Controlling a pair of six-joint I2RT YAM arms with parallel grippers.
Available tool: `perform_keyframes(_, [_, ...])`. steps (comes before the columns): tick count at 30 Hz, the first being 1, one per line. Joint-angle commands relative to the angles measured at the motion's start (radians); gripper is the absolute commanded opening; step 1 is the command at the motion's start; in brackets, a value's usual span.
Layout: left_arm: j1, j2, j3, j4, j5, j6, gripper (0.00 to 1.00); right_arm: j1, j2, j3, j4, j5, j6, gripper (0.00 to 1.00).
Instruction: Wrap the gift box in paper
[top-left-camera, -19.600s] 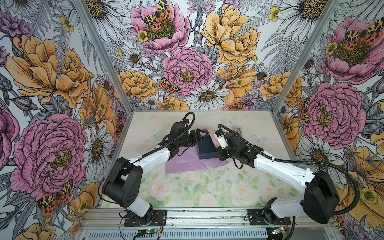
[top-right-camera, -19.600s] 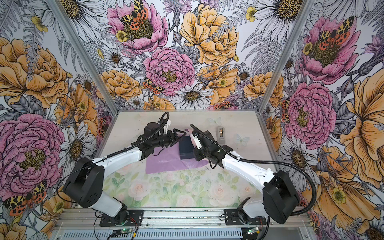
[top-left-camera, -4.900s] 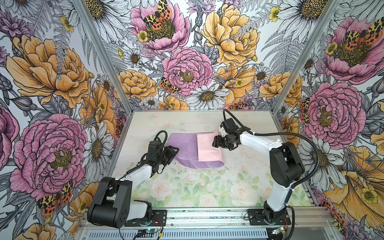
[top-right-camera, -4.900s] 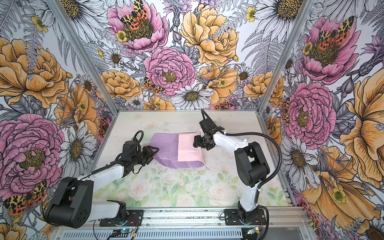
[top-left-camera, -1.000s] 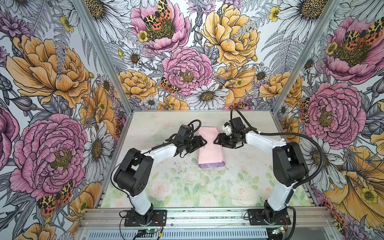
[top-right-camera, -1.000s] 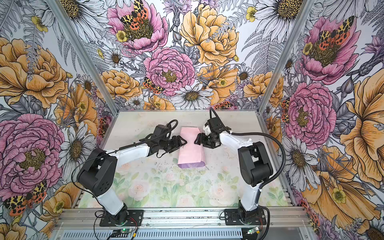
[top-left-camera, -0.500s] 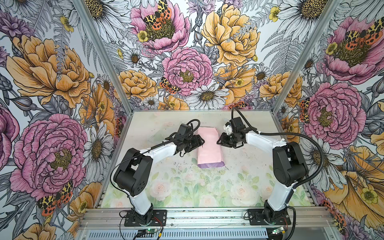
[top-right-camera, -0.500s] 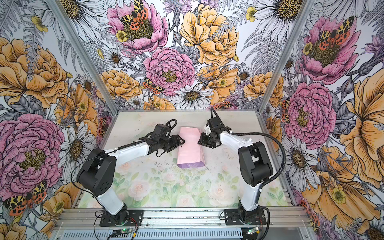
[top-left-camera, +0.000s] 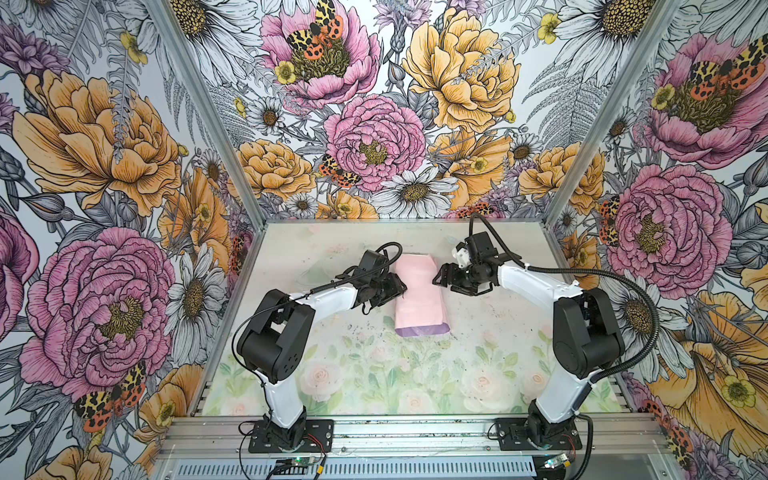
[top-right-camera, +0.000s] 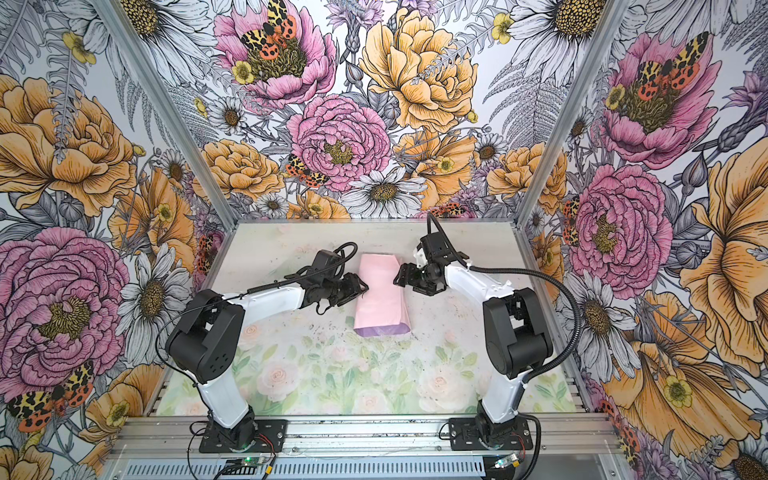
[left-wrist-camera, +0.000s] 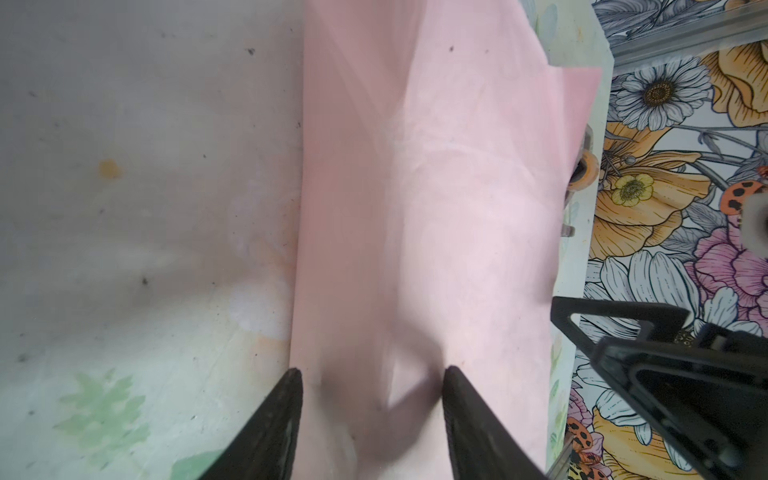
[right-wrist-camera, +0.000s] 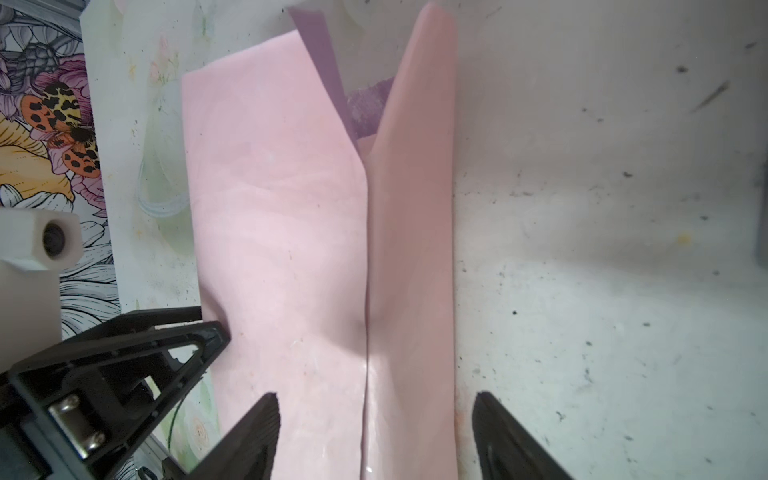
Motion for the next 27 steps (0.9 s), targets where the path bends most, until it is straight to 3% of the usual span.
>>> perform_keyframes(1, [-0.014, 0.000, 0.021, 0.015, -0.024, -0.004, 0.57, -0.001, 0.045, 0.024, -0.026, -0.054, -0.026, 0.76])
perform_keyframes(9, [-0.026, 0.010, 0.051, 0.010, -0.023, -0.015, 0.58, 0.027, 0.046, 0.027, -0.008, -0.102, 0.001, 0.75])
perform_keyframes(15, [-0.034, 0.019, 0.083, -0.021, -0.034, -0.005, 0.60, 0.056, 0.002, -0.009, 0.036, -0.075, 0.069, 0.70])
perform_keyframes(22, [-0.037, 0.056, 0.086, -0.041, -0.052, 0.013, 0.60, 0.063, -0.017, -0.019, 0.041, -0.024, 0.101, 0.59])
perform_keyframes(27, [-0.036, 0.062, 0.086, -0.045, -0.056, 0.020, 0.59, 0.035, -0.034, -0.004, 0.002, 0.000, 0.067, 0.73])
